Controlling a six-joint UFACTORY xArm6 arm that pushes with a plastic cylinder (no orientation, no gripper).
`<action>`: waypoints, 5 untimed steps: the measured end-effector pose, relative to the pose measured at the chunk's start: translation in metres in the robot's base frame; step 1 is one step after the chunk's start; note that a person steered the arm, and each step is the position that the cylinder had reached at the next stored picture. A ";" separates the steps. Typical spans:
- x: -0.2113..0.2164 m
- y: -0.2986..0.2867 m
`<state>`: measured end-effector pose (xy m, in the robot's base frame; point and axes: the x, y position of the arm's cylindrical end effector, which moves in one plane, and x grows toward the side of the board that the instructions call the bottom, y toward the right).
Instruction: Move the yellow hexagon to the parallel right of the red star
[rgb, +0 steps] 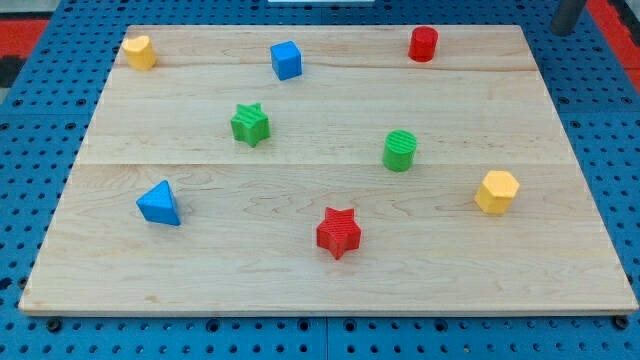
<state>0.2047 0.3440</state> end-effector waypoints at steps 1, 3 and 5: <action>-0.006 -0.001; 0.060 -0.015; 0.207 -0.113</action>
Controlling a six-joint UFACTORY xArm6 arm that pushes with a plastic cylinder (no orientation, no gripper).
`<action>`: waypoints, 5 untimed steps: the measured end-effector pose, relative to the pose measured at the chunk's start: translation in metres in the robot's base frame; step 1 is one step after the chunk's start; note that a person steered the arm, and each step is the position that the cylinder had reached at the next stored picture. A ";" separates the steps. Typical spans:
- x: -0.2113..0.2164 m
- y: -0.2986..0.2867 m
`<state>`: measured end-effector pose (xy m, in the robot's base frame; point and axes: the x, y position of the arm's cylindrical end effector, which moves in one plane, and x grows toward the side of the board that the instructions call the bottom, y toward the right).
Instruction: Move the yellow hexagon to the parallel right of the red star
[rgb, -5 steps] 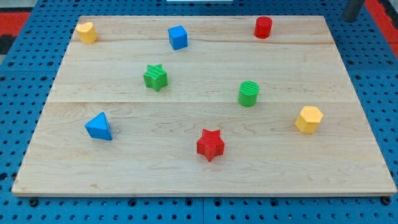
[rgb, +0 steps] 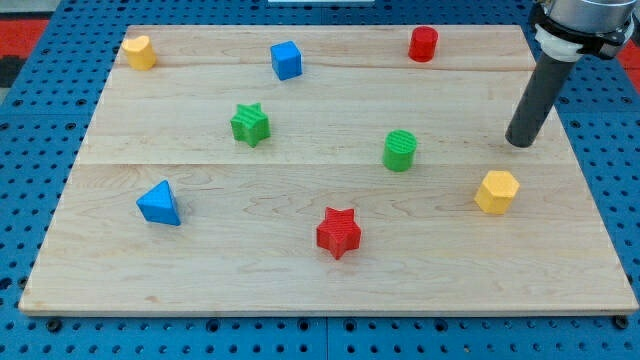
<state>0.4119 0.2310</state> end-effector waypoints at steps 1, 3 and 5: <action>0.000 -0.025; 0.022 0.052; 0.029 0.053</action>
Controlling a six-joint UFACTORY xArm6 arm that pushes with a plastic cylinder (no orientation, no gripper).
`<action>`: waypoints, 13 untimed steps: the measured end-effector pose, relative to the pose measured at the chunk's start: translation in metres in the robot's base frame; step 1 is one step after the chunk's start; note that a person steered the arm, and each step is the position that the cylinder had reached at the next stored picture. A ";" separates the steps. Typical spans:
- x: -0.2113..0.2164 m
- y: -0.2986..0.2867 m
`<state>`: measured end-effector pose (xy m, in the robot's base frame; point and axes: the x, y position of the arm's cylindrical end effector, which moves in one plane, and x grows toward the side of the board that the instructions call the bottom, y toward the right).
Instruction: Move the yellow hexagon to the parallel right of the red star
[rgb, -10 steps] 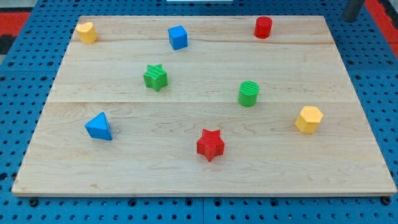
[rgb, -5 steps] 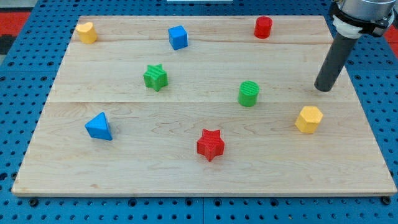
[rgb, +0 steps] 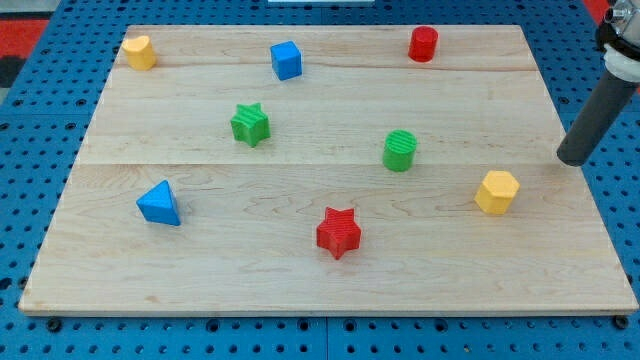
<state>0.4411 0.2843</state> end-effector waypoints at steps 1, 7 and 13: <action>0.000 0.000; -0.041 -0.107; 0.044 -0.224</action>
